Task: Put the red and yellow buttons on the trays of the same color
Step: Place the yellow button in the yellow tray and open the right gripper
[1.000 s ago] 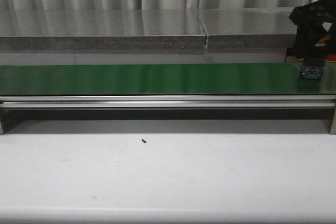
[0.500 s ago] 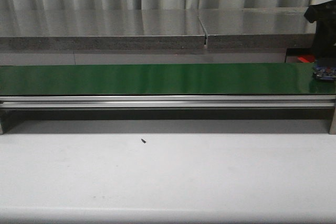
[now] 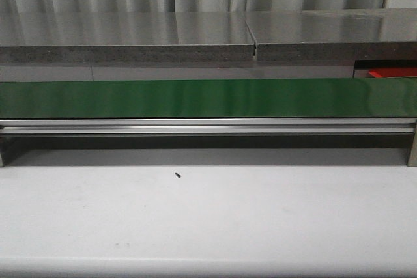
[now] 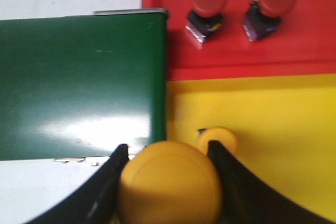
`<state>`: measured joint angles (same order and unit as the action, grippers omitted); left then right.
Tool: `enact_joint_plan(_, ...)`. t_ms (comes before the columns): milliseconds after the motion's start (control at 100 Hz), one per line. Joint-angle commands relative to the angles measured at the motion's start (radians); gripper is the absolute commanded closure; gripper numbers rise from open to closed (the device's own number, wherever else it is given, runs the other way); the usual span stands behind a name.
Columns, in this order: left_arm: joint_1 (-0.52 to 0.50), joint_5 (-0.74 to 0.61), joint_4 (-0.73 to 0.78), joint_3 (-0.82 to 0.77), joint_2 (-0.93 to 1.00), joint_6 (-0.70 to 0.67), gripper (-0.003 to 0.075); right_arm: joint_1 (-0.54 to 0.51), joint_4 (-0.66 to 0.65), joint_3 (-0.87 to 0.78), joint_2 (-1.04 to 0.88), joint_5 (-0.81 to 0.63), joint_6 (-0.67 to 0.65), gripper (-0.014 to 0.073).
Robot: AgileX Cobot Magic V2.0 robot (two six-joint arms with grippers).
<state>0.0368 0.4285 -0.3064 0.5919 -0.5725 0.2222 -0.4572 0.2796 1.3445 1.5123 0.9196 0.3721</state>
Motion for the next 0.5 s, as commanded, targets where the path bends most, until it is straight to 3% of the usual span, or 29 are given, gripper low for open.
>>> enact_joint_plan(0, 0.01, -0.071, -0.016, 0.028, -0.003, -0.002, 0.0739, -0.076, 0.018, 0.016, -0.035, -0.075, -0.006, 0.048)
enact_joint_plan(220, 0.01, -0.071, -0.016, 0.028, -0.003, -0.002, 0.0739, -0.214, 0.074, 0.016, 0.036, -0.209, -0.013, 0.048)
enact_joint_plan(490, 0.01, -0.071, -0.016, 0.028, -0.003, -0.002, 0.0739, -0.213, 0.076, 0.016, 0.174, -0.308, 0.001, 0.048)
